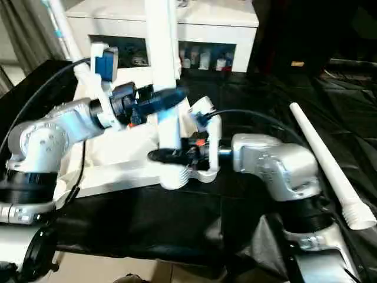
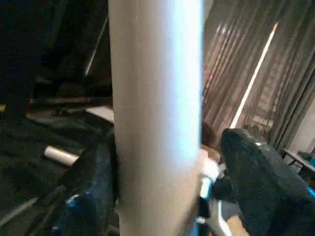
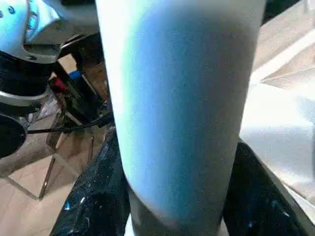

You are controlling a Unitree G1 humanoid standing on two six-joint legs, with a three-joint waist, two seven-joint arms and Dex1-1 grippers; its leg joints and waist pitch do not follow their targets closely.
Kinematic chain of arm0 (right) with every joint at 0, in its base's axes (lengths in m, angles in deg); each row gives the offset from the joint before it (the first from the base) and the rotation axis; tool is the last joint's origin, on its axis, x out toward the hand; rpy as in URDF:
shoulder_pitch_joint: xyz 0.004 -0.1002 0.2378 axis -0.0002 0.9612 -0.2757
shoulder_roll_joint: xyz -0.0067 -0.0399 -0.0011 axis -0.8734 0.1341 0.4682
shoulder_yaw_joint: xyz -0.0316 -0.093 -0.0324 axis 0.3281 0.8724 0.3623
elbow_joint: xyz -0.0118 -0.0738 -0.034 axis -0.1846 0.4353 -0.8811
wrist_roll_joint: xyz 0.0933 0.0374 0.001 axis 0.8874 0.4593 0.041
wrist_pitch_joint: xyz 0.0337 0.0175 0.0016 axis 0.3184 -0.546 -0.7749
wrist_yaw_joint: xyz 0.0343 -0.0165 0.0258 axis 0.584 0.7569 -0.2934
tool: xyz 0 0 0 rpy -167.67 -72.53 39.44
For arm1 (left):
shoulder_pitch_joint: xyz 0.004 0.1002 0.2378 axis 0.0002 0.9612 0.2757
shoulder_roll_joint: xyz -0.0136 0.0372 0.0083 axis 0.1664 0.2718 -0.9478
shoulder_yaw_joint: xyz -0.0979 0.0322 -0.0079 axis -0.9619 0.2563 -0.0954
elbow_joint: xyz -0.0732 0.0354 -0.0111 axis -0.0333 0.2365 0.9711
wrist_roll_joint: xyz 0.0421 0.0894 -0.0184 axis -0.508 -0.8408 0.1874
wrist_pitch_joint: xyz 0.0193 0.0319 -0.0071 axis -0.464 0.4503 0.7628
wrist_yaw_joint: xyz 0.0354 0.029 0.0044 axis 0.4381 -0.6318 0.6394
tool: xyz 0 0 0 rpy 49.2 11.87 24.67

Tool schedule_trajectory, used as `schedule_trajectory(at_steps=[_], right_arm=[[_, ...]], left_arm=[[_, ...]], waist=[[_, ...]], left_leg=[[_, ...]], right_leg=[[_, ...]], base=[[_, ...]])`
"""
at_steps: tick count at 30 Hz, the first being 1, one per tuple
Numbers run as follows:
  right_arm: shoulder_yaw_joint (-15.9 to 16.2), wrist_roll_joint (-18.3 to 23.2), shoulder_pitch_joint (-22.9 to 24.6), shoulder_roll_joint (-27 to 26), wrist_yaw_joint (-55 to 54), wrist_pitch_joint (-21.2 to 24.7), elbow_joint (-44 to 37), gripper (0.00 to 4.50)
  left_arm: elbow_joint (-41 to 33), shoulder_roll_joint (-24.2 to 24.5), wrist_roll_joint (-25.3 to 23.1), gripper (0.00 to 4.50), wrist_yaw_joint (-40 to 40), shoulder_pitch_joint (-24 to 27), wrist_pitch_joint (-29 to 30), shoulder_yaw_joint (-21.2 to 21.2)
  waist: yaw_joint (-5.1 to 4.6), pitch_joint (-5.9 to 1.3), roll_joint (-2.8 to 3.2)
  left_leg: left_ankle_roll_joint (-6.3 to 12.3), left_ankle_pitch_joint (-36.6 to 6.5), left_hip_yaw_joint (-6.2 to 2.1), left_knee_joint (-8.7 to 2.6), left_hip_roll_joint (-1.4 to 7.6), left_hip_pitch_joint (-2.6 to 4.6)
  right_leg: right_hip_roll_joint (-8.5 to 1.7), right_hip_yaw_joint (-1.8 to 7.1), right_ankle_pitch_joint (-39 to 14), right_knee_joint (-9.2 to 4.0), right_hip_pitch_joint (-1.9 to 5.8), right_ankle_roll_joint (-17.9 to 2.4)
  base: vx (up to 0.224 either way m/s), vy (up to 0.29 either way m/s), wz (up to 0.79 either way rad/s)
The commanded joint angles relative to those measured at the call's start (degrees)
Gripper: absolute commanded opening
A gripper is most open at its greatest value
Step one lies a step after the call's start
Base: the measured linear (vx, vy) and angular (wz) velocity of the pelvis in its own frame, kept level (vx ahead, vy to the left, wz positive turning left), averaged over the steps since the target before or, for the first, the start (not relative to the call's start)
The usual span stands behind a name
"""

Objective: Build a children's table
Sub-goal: Pick table leg

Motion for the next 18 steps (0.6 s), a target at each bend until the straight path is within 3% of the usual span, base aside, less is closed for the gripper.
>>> schedule_trajectory(at_steps=[1,6,8,10,14,15,18], right_arm=[[-1.8,0.77,0.62,0.79,-1.25,0.68,-1.62,1.94],[-2.37,1.09,1.85,0.46,-1.92,0.76,-3.3,1.91],[-2.56,1.08,2.0,0.43,-2.03,0.57,-3.43,1.91],[-4.14,1.98,2.37,0.49,-2.68,0.43,-4.14,1.91],[-5.58,2.89,3.36,1.14,-2.93,0.47,-4.89,1.91],[-6.44,3.17,4.32,1.48,-3.27,0.79,-5.35,1.89],[-7.08,3.29,5.37,1.97,-3.43,0.95,-5.55,1.88]], left_arm=[[0.1,-0.38,-0.9,3.58,1.08,-1.81,-2.6,-0.69],[1.53,-0.46,-2.05,3.6,2.48,-3.29,-3.0,-0.22],[2.15,-0.54,-2.63,3.6,3.28,-3.65,-3.25,-0.32],[4.98,-0.91,-2.66,3.6,6.37,-3.99,-2.94,-2.54],[6.53,-1.07,0.33,3.6,6.67,-2.79,-2.4,-5.7],[5.85,-1.47,2.15,3.6,6.46,-1.4,-2.42,-7.13],[3.43,-2.15,4.59,3.6,5.95,0.47,-1.75,-8.15]], waist=[[0.07,-4.47,-0.43],[0.26,-4.55,-0.03],[0.17,-4.47,-0.13],[0.23,-4.52,0.13],[0.39,-4.65,-0.09],[0.36,-4.59,-0.57],[0.52,-4.62,-0.59]], left_leg=[[1.39,-2.77,-1.74,-4.05,3.83,1.31],[0.93,-2.97,-1.88,-4.06,3.8,1.33],[0.99,-3.28,-1.82,-4.07,3.72,1.34],[0.61,-4.01,-1.9,-4.08,3.71,1.35],[0.73,-3.24,-1.88,-4.01,3.71,1.34],[1.18,-3.15,-1.8,-4.04,3.72,1.24],[2.0,-2.35,-1.8,-3.97,3.85,1.21]], right_leg=[[-3.41,2.08,1.93,-2.96,2.9,-16.26],[-3.32,2.02,2.28,-2.9,2.91,-15.73],[-3.2,2.02,2.3,-3.09,2.86,-15.65],[-3.3,2.0,1.65,-3.13,2.98,-15.65],[-3.35,1.95,3.05,-2.95,3.02,-16.18],[-3.31,1.98,3.44,-3.03,3.06,-16.33],[-3.5,1.96,3.42,-2.85,3.01,-16.62]], base=[[0.0,0.0,0.0],[0.0,0.0,0.0],[0.0,0.0,0.0],[0.0,0.0,0.0],[0.0,0.0,0.0],[0.0,0.0,0.0],[0.0,0.0,0.0]])
